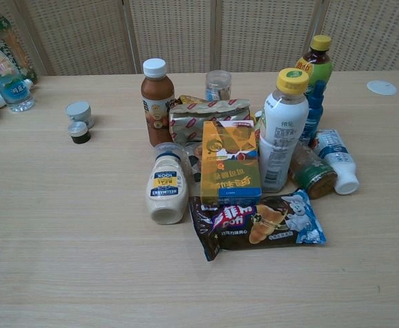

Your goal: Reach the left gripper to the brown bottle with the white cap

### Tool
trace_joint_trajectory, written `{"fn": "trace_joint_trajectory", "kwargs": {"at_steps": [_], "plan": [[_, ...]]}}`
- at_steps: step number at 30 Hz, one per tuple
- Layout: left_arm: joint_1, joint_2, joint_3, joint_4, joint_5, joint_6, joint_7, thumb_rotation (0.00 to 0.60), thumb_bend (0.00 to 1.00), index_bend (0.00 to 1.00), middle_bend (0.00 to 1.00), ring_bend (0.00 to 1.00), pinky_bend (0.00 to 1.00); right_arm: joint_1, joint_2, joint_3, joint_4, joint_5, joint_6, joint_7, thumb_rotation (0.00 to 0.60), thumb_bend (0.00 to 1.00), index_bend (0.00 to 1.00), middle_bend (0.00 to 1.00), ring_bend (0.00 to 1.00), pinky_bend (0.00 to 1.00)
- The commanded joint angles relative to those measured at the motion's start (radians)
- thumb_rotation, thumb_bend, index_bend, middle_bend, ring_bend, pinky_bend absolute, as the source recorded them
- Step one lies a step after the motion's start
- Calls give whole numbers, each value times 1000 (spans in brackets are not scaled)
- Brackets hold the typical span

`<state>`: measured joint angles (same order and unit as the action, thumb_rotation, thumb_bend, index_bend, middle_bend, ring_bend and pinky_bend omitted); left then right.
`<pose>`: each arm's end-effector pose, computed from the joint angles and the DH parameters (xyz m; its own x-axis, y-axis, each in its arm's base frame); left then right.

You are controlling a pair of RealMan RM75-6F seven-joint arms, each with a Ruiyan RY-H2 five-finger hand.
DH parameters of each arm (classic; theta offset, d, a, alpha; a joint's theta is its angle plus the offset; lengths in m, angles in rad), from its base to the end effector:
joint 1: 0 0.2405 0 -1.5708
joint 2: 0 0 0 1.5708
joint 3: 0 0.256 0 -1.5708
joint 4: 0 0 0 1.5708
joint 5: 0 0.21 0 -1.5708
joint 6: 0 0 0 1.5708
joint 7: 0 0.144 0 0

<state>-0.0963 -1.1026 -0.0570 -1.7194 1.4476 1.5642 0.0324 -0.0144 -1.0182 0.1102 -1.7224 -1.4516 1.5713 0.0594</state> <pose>-0.2914 0.1836 0.1689 0.3373 -0.0789 0.9381 0.9414 0.0255 -0.3363 -0.3090 -0.1608 0.2028 0.3335 0.1103 0.9363 -0.9404 0.1086 0.3222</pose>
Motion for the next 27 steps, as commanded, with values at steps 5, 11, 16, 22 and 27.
{"fn": "trace_joint_trajectory", "kwargs": {"at_steps": [5, 11, 16, 22, 27], "plan": [[-6, -7, -5, 18, -2, -22, -2, 600, 0, 219, 0, 0, 0, 1, -2, -3, -5, -4, -2, -5, 600, 0, 0, 0, 0, 0], [-69, -87, -48, 116, -24, -111, -151, 600, 0, 6, 0, 0, 0, 4, -8, -3, -3, 6, -11, -15, 600, 0, 0, 0, 0, 0], [-161, -241, -99, 293, -25, -199, -352, 600, 0, 0, 0, 0, 0, 7, -14, -5, -2, 3, -15, -25, 600, 0, 0, 0, 0, 0], [-271, -409, -170, 422, -103, -325, -435, 600, 0, 0, 0, 0, 0, 8, -17, -9, 0, 1, -18, -29, 600, 0, 0, 0, 0, 0], [-344, -515, -226, 486, -186, -410, -428, 600, 0, 0, 0, 0, 0, 10, -15, -15, -6, -5, -27, -14, 600, 0, 0, 0, 0, 0]]}}
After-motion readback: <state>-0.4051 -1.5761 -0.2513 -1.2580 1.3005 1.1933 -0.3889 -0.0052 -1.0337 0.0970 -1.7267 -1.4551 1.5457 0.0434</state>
